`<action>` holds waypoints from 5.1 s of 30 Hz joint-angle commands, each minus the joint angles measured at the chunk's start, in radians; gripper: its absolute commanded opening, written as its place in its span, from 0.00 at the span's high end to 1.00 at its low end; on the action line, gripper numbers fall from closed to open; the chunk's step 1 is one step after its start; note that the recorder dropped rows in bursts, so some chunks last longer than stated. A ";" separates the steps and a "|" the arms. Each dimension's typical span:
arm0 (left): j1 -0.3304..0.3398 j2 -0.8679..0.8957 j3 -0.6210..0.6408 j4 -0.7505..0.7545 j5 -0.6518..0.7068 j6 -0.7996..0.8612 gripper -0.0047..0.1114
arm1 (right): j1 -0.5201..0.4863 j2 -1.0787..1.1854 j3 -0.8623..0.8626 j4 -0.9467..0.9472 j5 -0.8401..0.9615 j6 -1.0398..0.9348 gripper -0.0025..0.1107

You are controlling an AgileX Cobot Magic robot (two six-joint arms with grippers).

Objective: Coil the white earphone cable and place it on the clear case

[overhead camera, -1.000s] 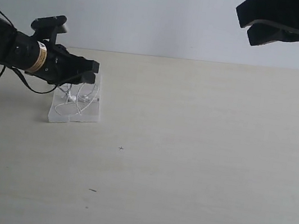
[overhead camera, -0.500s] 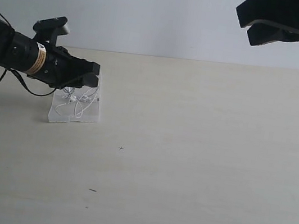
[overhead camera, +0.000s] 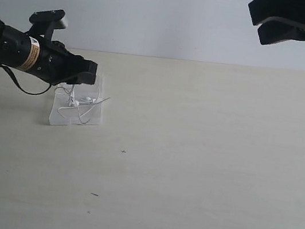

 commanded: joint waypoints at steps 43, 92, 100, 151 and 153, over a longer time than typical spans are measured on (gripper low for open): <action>-0.035 -0.009 0.131 0.000 0.243 0.184 0.96 | -0.004 -0.009 0.004 0.036 0.009 0.001 0.98; -0.021 0.016 0.001 0.000 0.147 -0.031 0.60 | -0.004 -0.009 0.004 0.045 0.026 -0.011 0.98; 0.020 0.012 0.063 0.000 0.132 0.003 0.60 | -0.004 -0.009 0.004 0.045 0.030 -0.011 0.98; 0.046 -1.764 1.054 0.000 0.075 -0.132 0.96 | -0.004 -1.038 0.628 0.524 0.024 -0.380 0.98; 0.046 -1.764 1.054 0.000 0.073 -0.132 0.96 | -0.004 -1.054 0.628 0.527 0.036 -0.380 0.98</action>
